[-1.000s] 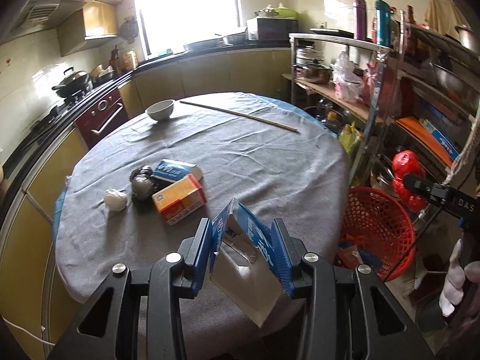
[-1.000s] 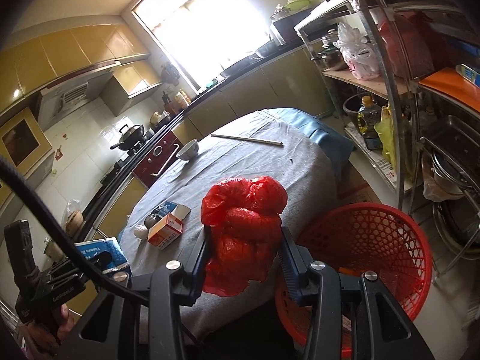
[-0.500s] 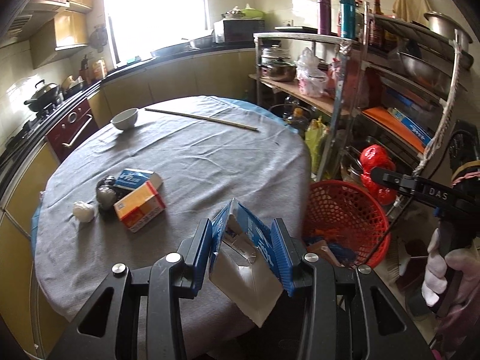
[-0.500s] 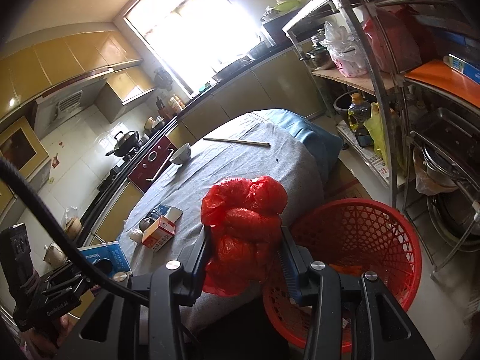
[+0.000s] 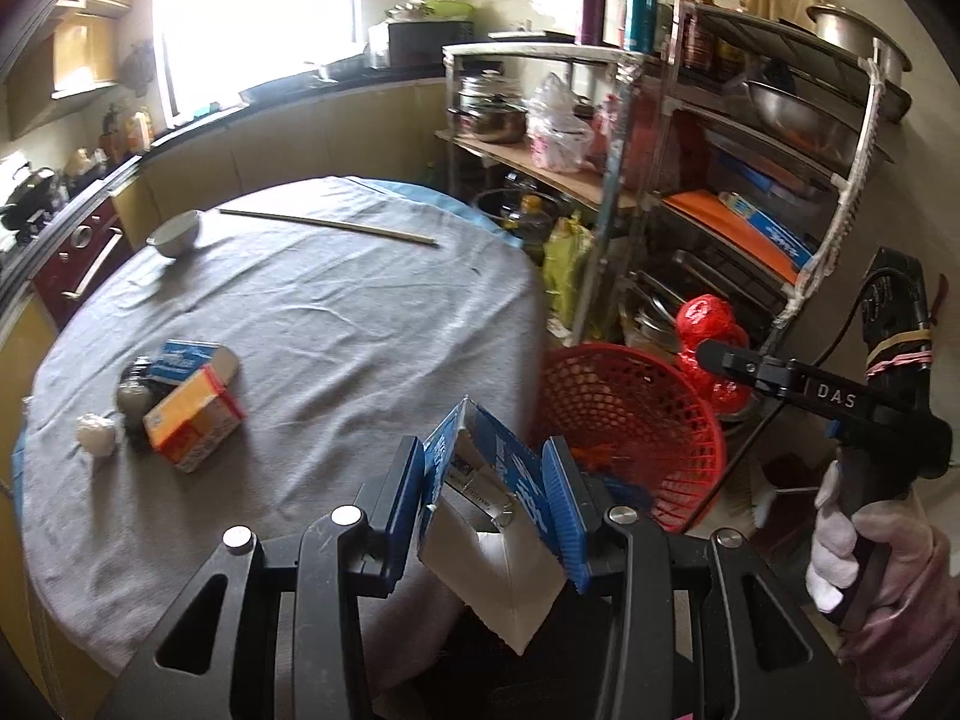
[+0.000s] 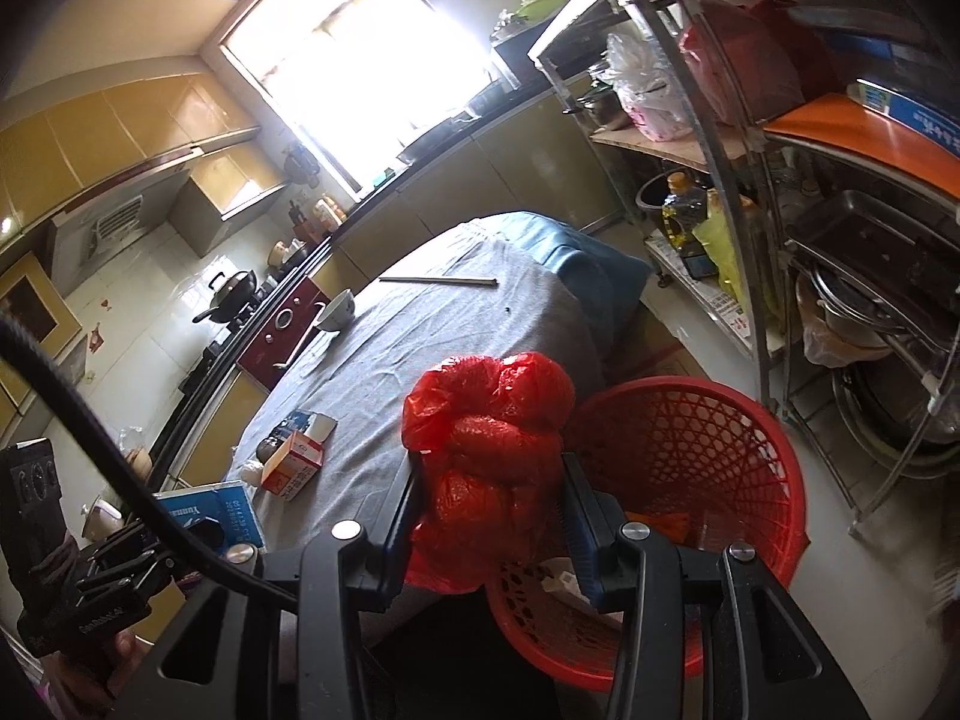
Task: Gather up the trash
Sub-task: 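Lift the red bag and blue-and-white carton with both tools toward the basket, then open the right tool to drop the red bag while the left tool drops the carton into the basket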
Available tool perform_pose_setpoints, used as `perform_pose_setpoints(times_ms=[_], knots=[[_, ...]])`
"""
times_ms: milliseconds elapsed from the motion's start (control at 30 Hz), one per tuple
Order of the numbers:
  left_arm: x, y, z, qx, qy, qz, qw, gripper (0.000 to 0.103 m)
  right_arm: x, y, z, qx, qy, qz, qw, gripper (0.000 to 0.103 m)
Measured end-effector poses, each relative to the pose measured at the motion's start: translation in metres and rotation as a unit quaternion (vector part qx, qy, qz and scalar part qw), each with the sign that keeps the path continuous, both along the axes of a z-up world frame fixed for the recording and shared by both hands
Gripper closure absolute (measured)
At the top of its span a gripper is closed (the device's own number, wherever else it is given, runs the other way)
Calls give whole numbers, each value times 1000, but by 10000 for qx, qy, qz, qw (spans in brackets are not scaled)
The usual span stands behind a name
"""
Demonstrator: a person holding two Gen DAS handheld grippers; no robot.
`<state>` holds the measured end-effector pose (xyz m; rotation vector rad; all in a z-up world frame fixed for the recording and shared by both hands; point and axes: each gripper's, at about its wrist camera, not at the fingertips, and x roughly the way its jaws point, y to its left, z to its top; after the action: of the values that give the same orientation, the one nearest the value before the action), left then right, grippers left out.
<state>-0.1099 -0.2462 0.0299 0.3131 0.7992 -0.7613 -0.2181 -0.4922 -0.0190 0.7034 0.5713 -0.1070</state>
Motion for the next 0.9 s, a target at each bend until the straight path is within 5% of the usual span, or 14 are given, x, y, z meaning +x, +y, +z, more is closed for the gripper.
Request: perform_pose_setpoints(times_ms=[433,900], knots=[[-2,-61,-25,169,651,-786,9946,60,-23,-31,-16,195,117,-394,9990,56],[-4,-110,-56,504,876,-1148,9882,59,-33,-50,-30,210,308,-656,9972,55]])
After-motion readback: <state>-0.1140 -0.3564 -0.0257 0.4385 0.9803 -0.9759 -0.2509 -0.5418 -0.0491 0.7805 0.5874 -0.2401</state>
